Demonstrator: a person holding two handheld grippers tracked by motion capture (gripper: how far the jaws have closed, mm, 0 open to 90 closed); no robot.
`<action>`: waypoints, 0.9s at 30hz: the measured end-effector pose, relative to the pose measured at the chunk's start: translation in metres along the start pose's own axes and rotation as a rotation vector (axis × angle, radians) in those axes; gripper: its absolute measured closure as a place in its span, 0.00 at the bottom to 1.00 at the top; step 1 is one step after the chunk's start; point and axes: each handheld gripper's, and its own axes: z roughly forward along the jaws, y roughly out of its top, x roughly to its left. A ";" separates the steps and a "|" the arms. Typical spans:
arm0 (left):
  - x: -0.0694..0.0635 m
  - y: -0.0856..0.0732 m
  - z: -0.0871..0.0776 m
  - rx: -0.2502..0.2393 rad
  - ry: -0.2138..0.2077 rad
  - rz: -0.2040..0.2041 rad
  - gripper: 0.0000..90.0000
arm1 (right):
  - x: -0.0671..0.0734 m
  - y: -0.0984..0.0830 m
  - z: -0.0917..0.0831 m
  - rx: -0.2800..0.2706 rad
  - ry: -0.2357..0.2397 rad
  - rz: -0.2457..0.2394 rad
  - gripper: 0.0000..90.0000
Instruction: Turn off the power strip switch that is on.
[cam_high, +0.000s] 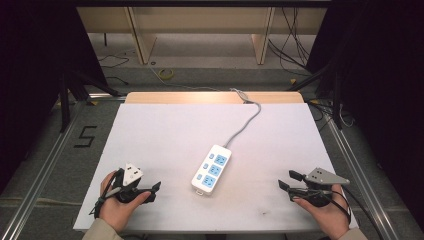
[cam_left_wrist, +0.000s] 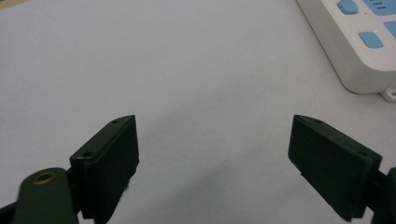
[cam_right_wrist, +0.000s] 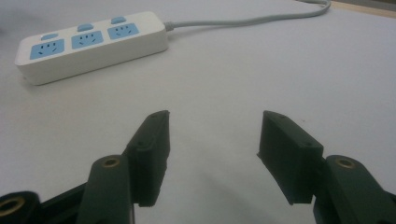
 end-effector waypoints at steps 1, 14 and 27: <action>0.000 0.000 0.000 0.001 0.001 -0.003 0.17 | -0.001 0.000 0.000 -0.003 -0.002 0.001 0.50; 0.002 -0.001 0.001 0.009 0.009 -0.014 0.18 | 0.001 0.004 -0.001 0.037 0.015 -0.039 0.81; 0.003 -0.002 0.002 0.004 0.014 -0.020 0.18 | 0.003 0.007 -0.004 0.078 -0.020 -0.078 1.00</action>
